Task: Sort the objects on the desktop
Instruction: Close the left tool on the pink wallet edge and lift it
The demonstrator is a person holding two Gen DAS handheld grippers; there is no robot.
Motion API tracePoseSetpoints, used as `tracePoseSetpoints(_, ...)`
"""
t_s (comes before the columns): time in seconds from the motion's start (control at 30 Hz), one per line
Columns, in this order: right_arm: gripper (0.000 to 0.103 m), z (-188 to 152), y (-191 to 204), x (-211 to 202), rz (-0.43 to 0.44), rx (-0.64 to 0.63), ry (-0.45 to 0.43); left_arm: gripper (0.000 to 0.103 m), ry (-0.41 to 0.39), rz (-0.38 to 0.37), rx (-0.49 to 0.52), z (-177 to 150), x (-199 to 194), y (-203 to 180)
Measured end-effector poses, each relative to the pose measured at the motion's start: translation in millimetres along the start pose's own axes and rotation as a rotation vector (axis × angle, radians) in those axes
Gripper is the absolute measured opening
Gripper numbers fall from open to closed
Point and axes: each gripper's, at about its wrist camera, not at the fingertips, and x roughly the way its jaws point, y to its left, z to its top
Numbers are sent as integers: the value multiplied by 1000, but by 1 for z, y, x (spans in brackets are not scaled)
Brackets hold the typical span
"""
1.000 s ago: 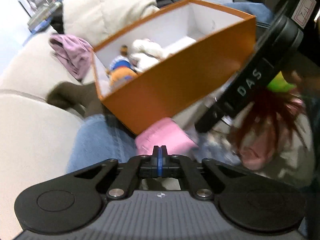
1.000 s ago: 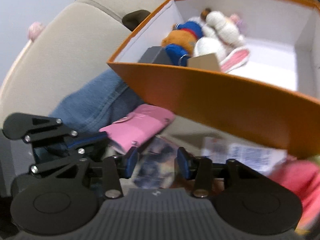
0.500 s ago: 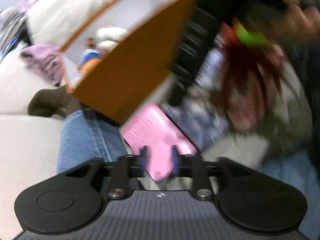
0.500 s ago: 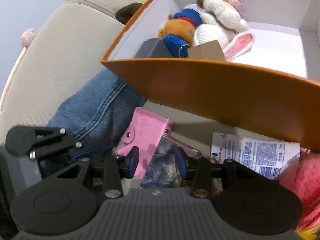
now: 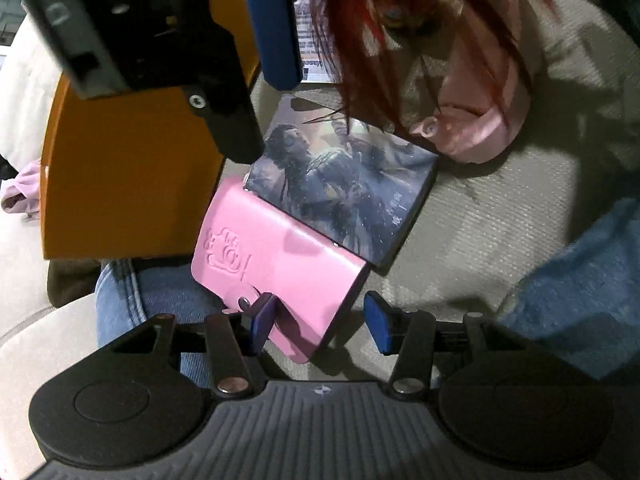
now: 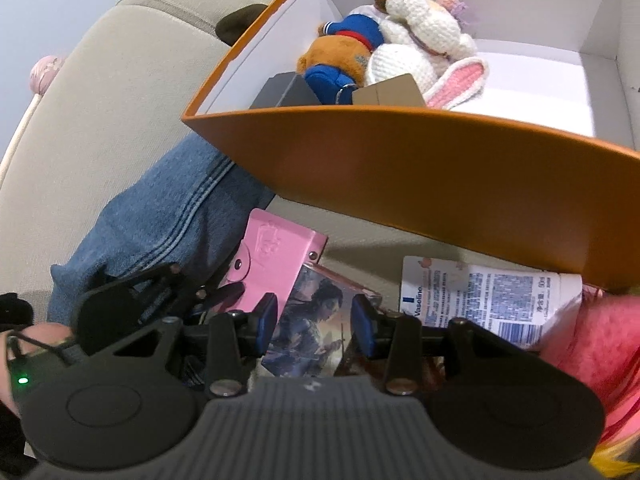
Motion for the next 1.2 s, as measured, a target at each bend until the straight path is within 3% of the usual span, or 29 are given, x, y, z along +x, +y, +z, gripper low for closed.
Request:
tracePoseSetpoints(0.13,45,-2,1,4,-1,-5,16,50,-2,39,-4,-2,0,-2)
tracePoseSetpoints(0.27,44,-4,5,3,-10,-26,10,30,-35,76,-59,-8,-7,6)
tracePoseSetpoints(0.47,44,0,9,0,14,-47,-23,25,-85,56,-134,-19,-26,21)
tracePoseSetpoints(0.7,44,6,9,9,148,52,32,20,-128,86,-213,-19,-50,33)
tracePoseSetpoints(0.83,44,10,8,16,228,125,68,20,-142,90,-218,-18,-54,37)
tracePoseSetpoints(1.0,34,16,10,24,252,166,64,20,-148,101,-234,-13,-58,39)
tracePoseSetpoints(1.1,33,19,12,24,254,170,61,23,-153,109,-233,-14,-48,44)
tracePoseSetpoints(1.17,33,18,14,23,252,168,62,34,-169,118,-203,-15,-47,42)
tracePoseSetpoints(1.2,33,18,14,23,253,168,64,50,-170,124,-185,-14,-46,40)
